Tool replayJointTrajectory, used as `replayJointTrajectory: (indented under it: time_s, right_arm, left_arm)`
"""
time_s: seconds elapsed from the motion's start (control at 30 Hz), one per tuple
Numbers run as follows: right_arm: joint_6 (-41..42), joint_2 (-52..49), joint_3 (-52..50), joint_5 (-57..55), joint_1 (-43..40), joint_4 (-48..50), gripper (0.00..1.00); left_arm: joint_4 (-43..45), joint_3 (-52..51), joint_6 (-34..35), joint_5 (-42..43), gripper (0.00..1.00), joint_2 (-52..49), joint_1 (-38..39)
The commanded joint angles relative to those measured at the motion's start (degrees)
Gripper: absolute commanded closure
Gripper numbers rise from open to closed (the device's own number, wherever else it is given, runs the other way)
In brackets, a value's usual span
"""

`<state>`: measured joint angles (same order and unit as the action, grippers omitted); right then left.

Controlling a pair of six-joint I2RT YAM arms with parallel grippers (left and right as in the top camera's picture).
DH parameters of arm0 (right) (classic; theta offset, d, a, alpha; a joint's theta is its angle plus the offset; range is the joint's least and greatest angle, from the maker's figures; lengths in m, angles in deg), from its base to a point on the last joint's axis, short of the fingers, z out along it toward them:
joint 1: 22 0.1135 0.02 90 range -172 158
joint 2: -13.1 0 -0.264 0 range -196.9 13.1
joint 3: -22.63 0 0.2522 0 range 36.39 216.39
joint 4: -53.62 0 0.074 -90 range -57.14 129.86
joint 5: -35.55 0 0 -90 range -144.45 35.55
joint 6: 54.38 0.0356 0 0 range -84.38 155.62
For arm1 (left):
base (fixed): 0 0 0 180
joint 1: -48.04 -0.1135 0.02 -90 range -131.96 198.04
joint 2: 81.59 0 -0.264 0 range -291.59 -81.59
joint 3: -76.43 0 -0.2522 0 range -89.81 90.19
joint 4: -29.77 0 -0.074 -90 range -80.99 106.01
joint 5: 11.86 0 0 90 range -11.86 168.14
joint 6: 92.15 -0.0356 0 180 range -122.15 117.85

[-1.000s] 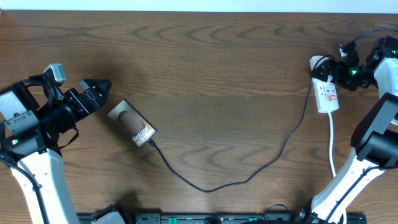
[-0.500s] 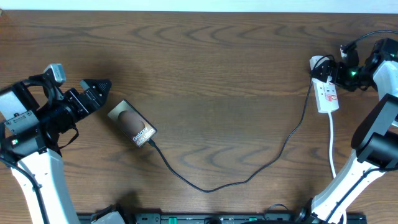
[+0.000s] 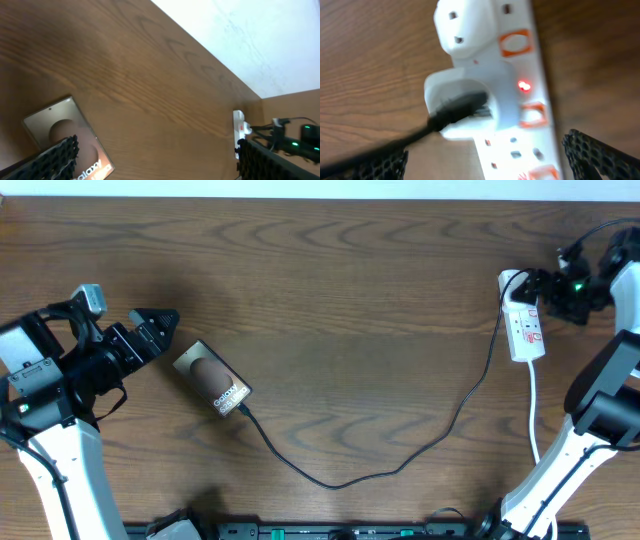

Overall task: Plug charger to phone and switch on socket
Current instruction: 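Press the orange switch beside the charger with the right gripper, then lift the right gripper away from the power strip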

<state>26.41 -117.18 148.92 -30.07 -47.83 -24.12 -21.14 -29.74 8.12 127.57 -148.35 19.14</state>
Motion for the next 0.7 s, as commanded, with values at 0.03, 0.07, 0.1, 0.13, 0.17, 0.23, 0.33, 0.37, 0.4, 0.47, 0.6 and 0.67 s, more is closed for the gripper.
replayJointTrajectory:
  time_s: [0.03,0.07,0.1,0.13,0.17,0.23,0.33,0.37,0.4,0.47,0.6,0.67]
  right_arm:
    - [0.87,-0.13,7.52,-4.52,-0.39,-4.09,0.01]
    - [1.05,-0.13,8.90,-4.55,-0.39,-5.22,0.01]
    - [1.09,-0.13,10.27,-4.52,-0.39,-6.40,0.01]
    - [1.53,-0.13,11.82,-4.57,-0.39,-7.78,0.01]
    - [1.66,-0.11,13.14,-4.57,-0.39,-8.98,0.01]
    - [2.19,-0.11,15.58,-4.61,-0.39,-11.17,0.01]
    - [5.09,-0.11,19.63,-7.56,-0.35,-15.28,0.01]
    - [6.05,-0.11,20.96,-8.85,-0.31,-16.74,0.01]
    - [7.10,-0.11,22.32,-10.19,-0.26,-18.21,0.01]
    - [9.05,-0.02,25.24,-12.50,-0.22,-21.35,0.01]
    - [12.00,1.05,29.90,-13.79,0.02,-26.21,0.01]
    - [13.88,2.14,31.52,-13.75,0.22,-27.93,0.01]
  left_arm:
    - [-0.35,0.90,-0.79,-1.46,0.01,-0.22,0.11]
    - [-0.35,0.90,-0.79,-1.46,0.01,-0.22,0.11]
    - [-0.35,0.90,-0.81,-1.46,0.01,-0.22,0.11]
    - [-0.35,0.90,-0.79,-1.46,0.01,-0.22,0.11]
    - [-0.35,0.90,-0.79,-1.46,0.01,-0.22,0.11]
    - [-0.35,0.90,-0.79,-1.46,0.01,-0.22,0.11]
    - [-0.35,0.90,-0.79,-1.49,0.01,-0.22,0.11]
    - [-0.35,0.90,-0.79,-1.49,0.01,-0.22,0.11]
    - [-0.35,0.90,-0.79,-1.46,0.01,-0.22,0.11]
    - [-0.35,0.90,-0.79,-1.49,0.01,-0.22,0.11]
    - [-0.35,0.90,-0.79,-1.49,0.01,-0.22,0.11]
    - [-0.35,0.90,-0.79,-1.49,0.01,-0.22,0.11]
